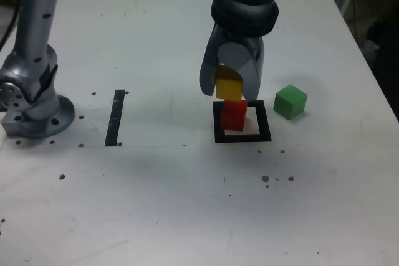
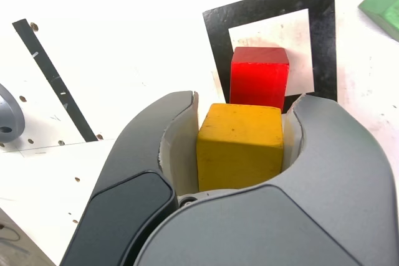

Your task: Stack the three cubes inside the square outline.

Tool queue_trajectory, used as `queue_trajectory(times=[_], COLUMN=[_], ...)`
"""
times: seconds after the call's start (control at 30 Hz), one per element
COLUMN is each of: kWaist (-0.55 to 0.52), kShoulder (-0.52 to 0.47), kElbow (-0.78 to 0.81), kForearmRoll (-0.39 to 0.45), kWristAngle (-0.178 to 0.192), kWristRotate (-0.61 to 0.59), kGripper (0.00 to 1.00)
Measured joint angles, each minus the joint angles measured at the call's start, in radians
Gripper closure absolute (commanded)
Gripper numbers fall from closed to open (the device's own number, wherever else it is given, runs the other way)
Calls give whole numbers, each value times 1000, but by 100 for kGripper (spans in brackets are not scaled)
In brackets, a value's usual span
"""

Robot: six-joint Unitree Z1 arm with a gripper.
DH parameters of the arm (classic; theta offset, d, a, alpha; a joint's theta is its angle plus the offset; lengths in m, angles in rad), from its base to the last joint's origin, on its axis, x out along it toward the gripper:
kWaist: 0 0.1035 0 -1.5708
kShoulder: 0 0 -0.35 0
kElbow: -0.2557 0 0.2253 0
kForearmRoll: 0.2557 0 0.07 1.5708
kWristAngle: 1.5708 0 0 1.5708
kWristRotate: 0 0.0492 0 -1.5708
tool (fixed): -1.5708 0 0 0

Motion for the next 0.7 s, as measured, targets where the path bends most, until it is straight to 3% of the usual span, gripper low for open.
queue_trajectory(times=[0.33,0.7], kWaist=[1,15], kShoulder=[21,34], kElbow=[31,53], kForearmRoll=[-42,-73], kWristAngle=[-19,-3], kWristRotate=[-3,-3], kGripper=[86,85])
